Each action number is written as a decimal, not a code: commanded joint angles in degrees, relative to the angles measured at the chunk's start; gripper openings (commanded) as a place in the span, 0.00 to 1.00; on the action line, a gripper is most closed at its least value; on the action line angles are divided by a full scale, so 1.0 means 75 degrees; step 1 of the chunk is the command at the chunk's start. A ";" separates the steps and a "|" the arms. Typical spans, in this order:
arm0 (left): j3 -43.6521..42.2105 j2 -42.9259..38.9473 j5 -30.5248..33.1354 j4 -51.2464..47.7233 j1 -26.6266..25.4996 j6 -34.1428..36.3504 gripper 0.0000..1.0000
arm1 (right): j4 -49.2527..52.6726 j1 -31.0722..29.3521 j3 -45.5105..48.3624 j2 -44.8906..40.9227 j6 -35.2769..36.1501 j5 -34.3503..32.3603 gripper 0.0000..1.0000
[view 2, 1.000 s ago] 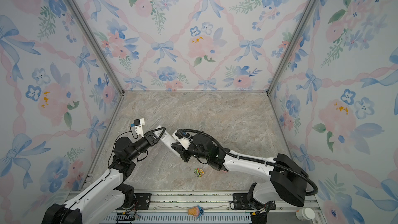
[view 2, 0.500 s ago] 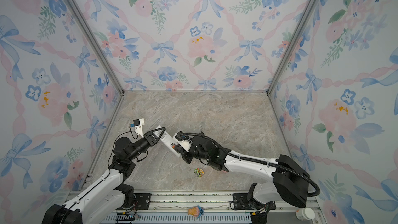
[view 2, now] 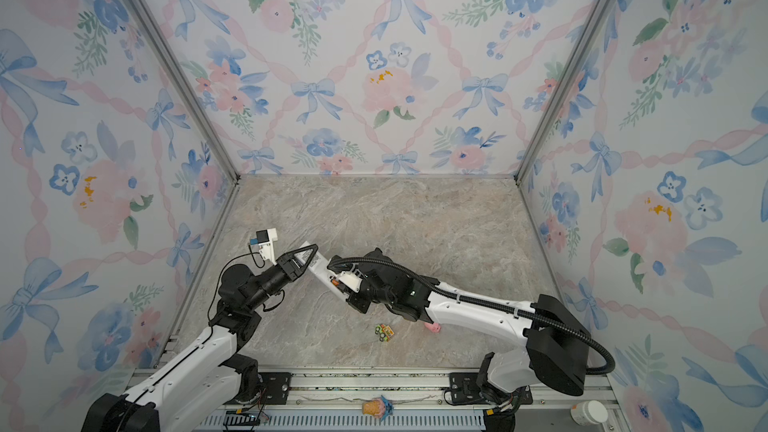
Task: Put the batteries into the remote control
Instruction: 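Press the battery down into the compartment with the right gripper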
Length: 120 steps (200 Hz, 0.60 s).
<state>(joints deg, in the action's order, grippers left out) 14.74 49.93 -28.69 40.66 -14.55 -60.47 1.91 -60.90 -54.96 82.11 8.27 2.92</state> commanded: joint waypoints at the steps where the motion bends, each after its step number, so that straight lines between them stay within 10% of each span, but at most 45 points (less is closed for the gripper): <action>1: -0.0062 0.0056 -0.0225 0.0328 0.0007 0.0070 0.00 | 0.1158 -0.0122 -0.0421 0.0409 0.0475 -0.0863 0.16; 120: -0.0102 0.0233 -0.0357 0.0320 0.0008 0.0269 0.00 | 0.2143 -0.0457 -0.1388 0.1555 0.0713 -0.1865 0.23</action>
<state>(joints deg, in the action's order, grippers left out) 13.91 52.36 -26.17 38.61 -14.15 -55.70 13.54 -64.25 -64.62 91.20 12.58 -8.08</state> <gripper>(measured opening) 0.165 0.227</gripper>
